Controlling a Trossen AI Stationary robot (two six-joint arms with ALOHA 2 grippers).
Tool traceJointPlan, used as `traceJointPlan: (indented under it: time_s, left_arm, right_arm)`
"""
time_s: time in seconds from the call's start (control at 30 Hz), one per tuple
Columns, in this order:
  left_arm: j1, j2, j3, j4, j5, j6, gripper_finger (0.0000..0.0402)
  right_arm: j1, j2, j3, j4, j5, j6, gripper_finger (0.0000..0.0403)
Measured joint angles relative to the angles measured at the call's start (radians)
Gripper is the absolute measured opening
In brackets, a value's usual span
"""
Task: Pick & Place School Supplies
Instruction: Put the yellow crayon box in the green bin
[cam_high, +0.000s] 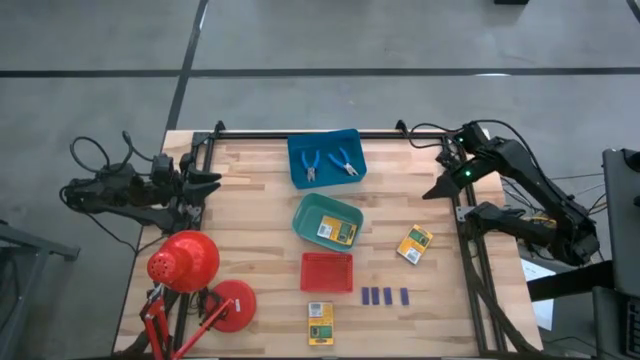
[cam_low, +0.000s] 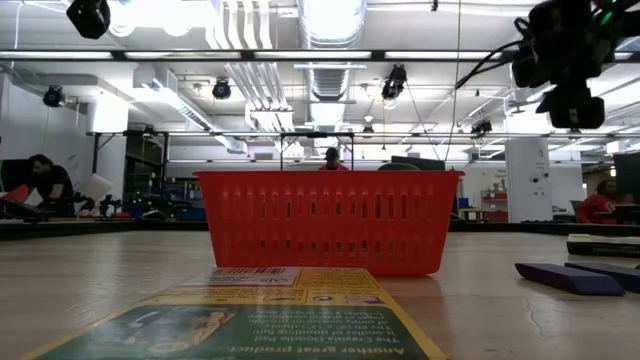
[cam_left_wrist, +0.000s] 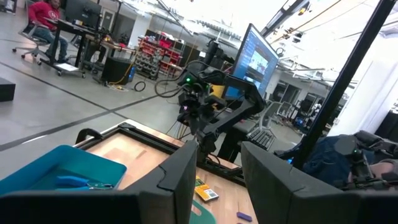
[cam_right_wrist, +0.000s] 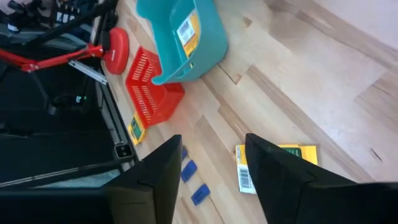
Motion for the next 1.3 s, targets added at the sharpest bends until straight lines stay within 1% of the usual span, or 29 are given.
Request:
traceJointPlan:
  time_s: [0.17, 0.33, 0.47, 0.6, 0.77, 0.83, 0.93, 1.03, 1.17, 1.3]
  left_arm:
    - [0.000, 0.000, 0.000, 0.000, 0.000, 0.000, 0.0133]
    - [0.000, 0.000, 0.000, 0.002, 0.000, 0.000, 0.0133]
    - [0.000, 0.000, 0.000, 0.002, 0.000, 0.000, 0.0133]
    - [0.000, 0.000, 0.000, 0.002, 0.000, 0.000, 0.0133]
    - [0.000, 0.000, 0.000, 0.002, 0.000, 0.000, 0.0133]
    - [0.000, 0.000, 0.000, 0.002, 0.000, 0.000, 0.0133]
    - [0.000, 0.000, 0.000, 0.002, 0.000, 0.000, 0.0133]
    - [0.000, 0.000, 0.000, 0.002, 0.000, 0.000, 0.0133]
    - [0.000, 0.000, 0.000, 0.002, 0.000, 0.000, 0.0133]
    - [0.001, 0.000, 0.000, 0.002, 0.000, 0.000, 0.0133]
  right_arm:
    - [0.000, 0.067, -0.003, -0.001, 0.009, -0.048, 0.0220]
    - [0.000, 0.143, -0.035, 0.001, 0.113, -0.087, 0.0258]
    - [-0.001, 0.198, -0.081, 0.003, 0.108, -0.151, 0.0275]
    - [-0.001, 0.236, -0.156, 0.026, 0.085, -0.172, 0.0284]
    - [-0.001, 0.241, -0.247, 0.107, 0.017, -0.157, 0.0288]
    - [0.000, 0.234, -0.268, 0.132, 0.017, -0.104, 0.0287]
    - [0.000, 0.225, -0.293, 0.172, 0.016, 0.026, 0.0286]
    - [0.000, 0.216, -0.305, 0.217, 0.019, 0.023, 0.0290]
    - [0.000, 0.224, -0.316, 0.212, 0.059, 0.048, 0.0293]
    - [0.000, 0.239, -0.316, 0.218, 0.073, 0.068, 0.0290]
